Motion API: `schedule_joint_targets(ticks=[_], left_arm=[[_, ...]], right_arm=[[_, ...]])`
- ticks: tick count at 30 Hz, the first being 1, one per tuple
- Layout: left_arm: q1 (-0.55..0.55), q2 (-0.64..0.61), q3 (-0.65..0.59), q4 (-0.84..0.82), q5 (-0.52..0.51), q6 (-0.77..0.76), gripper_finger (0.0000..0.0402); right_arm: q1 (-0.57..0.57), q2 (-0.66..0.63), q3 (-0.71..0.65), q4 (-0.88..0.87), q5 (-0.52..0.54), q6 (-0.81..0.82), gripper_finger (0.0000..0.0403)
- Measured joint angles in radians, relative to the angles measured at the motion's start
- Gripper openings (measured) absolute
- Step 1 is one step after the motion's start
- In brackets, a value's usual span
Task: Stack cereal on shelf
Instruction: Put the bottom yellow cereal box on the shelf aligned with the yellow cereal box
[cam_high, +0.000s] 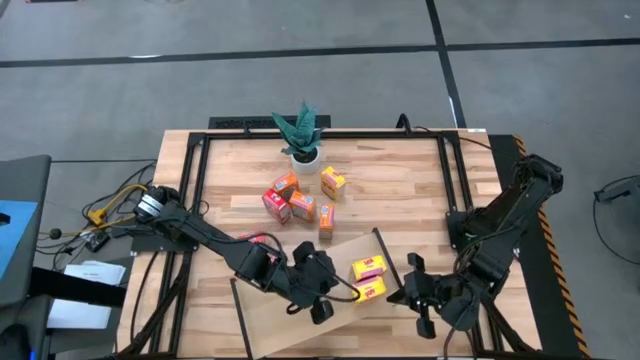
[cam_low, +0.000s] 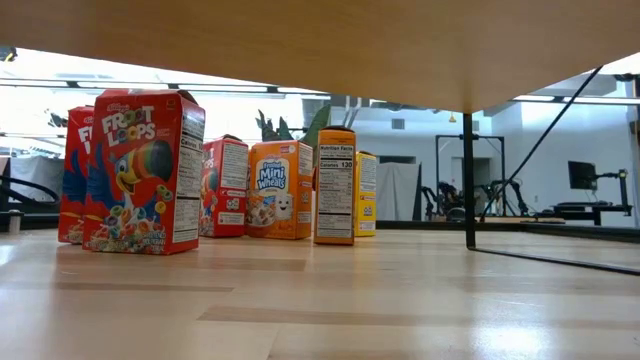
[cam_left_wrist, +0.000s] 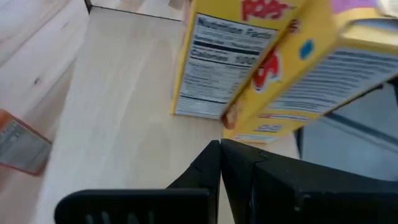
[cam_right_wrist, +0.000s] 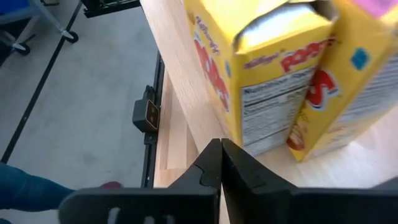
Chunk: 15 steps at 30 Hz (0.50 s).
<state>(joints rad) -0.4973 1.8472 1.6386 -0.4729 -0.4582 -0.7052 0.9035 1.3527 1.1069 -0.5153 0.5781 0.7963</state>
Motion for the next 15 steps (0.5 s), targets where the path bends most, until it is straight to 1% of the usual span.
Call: schedule_joint_targets(ticks=[2,5,11,15], left_arm=[[-0.017,0.0,0.0,0.034,-0.025,-0.007,0.0],[-0.039,0.001,0.0,0.104,-0.055,0.037,0.0],[-0.034,0.003,0.0,0.141,-0.077,0.047,0.0],[-0.018,0.013,0.001,0.166,-0.076,0.05,0.0]], right_arm=[[0.0,-0.007,0.0,-0.017,0.0,-0.001,0.0018],[0.0,-0.011,0.0,-0.037,0.0,-0.009,0.0017],[-0.001,-0.011,0.0,-0.074,0.0,-0.011,0.0037],[-0.001,-0.011,0.0,-0.088,0.0,-0.016,0.0042]])
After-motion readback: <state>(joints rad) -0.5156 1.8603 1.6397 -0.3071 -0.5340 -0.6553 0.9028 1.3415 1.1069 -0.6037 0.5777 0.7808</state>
